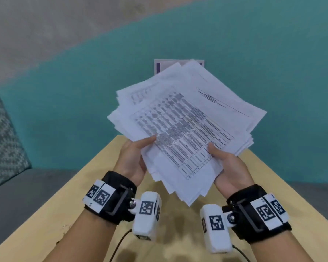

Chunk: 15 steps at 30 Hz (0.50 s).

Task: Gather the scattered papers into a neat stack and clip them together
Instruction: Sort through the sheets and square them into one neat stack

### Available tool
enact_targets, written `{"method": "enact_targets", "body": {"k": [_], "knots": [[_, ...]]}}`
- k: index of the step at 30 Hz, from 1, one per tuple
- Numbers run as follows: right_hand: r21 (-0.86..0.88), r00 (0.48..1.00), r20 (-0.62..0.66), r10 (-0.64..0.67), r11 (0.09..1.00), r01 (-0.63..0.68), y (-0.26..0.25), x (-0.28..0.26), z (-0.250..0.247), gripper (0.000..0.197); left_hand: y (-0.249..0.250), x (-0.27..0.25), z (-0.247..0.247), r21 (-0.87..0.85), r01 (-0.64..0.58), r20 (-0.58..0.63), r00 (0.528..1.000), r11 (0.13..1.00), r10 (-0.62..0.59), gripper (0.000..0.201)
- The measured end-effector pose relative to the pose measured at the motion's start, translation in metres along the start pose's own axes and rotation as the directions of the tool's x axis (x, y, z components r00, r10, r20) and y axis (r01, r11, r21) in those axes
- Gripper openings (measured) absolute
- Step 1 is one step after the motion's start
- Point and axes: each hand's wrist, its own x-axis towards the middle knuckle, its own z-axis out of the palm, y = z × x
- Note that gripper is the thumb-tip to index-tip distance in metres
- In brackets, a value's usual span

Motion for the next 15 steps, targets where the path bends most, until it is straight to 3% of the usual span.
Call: {"method": "enact_targets", "body": {"k": [2, 6, 9, 12, 15], "knots": [[-0.042, 0.999, 0.054, -0.005, 0.999, 0.007, 0.000, -0.003, 0.004, 0.035, 0.004, 0.004, -0.003, 0.021, -0.088, -0.103, 0.991, 0.996, 0.090, 0.043], [-0.036, 0.991, 0.028, -0.129, 0.991, 0.130, -0.013, 0.000, -0.002, 0.037, 0.021, 0.008, -0.018, 0.099, -0.174, -0.174, 0.966, 0.980, 0.190, 0.052], [-0.060, 0.977, -0.003, -0.213, 0.975, 0.212, -0.033, 0.001, -0.018, 0.039, 0.033, 0.007, -0.027, 0.182, -0.207, -0.153, 0.960, 0.961, 0.236, 0.055], [-0.151, 0.972, 0.079, -0.220, 0.962, 0.230, -0.050, -0.005, -0.031, 0.031, 0.040, 0.004, -0.031, 0.270, -0.232, -0.091, 0.960, 0.934, 0.265, 0.042], [-0.381, 0.967, 0.197, -0.165, 0.895, 0.230, -0.058, -0.013, -0.033, 0.049, 0.040, 0.000, -0.029, 0.362, -0.243, 0.007, 0.966, 0.900, 0.258, 0.032]]}}
